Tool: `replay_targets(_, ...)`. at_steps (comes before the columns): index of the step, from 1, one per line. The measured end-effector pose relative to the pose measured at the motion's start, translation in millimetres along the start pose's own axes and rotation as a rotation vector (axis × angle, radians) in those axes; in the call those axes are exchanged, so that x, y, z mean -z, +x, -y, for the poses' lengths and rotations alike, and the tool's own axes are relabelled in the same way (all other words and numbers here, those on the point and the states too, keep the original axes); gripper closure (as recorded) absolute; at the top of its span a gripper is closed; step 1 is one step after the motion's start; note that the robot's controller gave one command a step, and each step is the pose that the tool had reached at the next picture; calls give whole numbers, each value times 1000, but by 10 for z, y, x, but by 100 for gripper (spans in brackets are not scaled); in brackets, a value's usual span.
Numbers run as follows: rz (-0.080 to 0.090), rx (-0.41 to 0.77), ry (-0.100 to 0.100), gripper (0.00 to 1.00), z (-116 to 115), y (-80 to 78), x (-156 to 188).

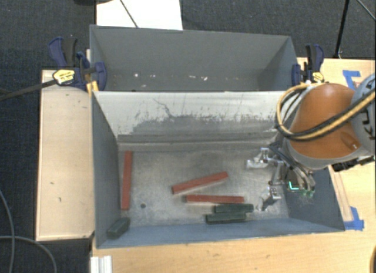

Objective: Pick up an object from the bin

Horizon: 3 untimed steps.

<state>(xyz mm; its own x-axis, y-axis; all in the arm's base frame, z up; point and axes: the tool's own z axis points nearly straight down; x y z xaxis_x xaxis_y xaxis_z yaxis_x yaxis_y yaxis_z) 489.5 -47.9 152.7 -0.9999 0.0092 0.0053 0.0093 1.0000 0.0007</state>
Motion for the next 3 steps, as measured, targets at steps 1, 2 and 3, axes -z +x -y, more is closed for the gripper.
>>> replay_targets(1,4,0,0,0,0,-7,20)
replay_targets(2,10,-7,0,0,-158,-79,43)
replay_targets(3,15,163,3,100,-374,42,-750)
